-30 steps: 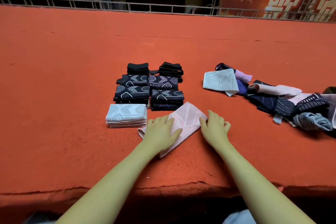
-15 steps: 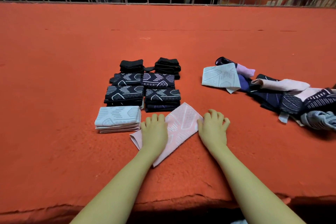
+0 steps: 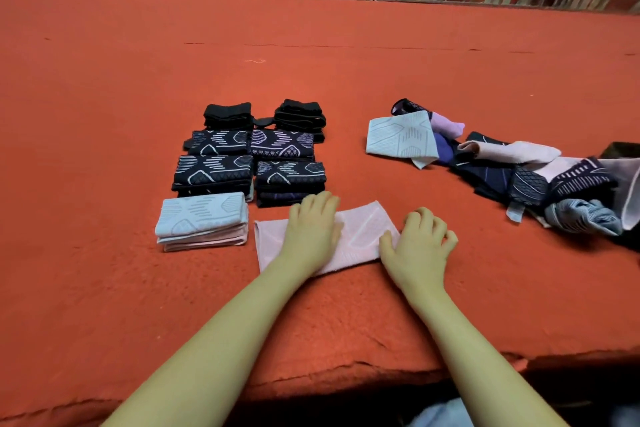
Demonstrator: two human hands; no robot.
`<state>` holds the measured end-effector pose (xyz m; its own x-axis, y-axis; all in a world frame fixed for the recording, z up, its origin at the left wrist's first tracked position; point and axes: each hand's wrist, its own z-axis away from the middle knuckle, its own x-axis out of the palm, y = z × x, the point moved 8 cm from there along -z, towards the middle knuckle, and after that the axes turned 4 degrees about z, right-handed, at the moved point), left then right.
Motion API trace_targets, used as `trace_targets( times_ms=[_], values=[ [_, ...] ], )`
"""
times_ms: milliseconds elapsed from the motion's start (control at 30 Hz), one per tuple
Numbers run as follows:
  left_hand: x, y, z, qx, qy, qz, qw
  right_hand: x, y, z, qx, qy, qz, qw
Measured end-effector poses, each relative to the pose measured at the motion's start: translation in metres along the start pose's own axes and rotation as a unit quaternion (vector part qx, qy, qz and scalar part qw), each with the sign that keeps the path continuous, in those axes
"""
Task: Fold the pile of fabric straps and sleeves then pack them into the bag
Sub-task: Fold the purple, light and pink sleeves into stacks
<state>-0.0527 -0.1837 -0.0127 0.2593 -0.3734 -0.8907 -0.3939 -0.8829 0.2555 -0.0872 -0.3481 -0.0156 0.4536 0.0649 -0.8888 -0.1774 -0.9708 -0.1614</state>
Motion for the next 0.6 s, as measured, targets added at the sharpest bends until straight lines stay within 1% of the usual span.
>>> trace_targets(
  times_ms=[33,100,133,167,300,433,600],
  values=[
    [0.013,0.006,0.005,-0.011,-0.055,0.006,0.998,0.004,0.000,0.000,0.004,-0.023,-0.002,1.000],
    [0.036,0.007,0.014,-0.042,-0.171,-0.002,0.984,0.011,-0.002,-0.001,0.006,-0.050,0.005,0.999],
    [0.041,0.005,0.017,-0.056,-0.206,-0.011,0.977,0.016,0.000,-0.003,0.009,-0.061,0.013,0.998],
    [0.043,0.005,0.018,-0.061,-0.221,-0.019,0.973,0.022,0.002,-0.005,0.007,-0.074,0.020,0.997],
    [0.045,0.005,0.021,-0.048,-0.239,-0.033,0.969,0.025,0.000,-0.006,-0.026,-0.057,0.005,0.998],
    [0.044,0.007,0.023,-0.039,-0.247,-0.045,0.967,0.027,0.000,-0.008,-0.026,-0.067,-0.001,0.997],
    [0.041,0.009,0.025,-0.039,-0.225,-0.054,0.972,0.028,-0.002,-0.006,-0.007,-0.079,-0.005,0.997]
  ],
)
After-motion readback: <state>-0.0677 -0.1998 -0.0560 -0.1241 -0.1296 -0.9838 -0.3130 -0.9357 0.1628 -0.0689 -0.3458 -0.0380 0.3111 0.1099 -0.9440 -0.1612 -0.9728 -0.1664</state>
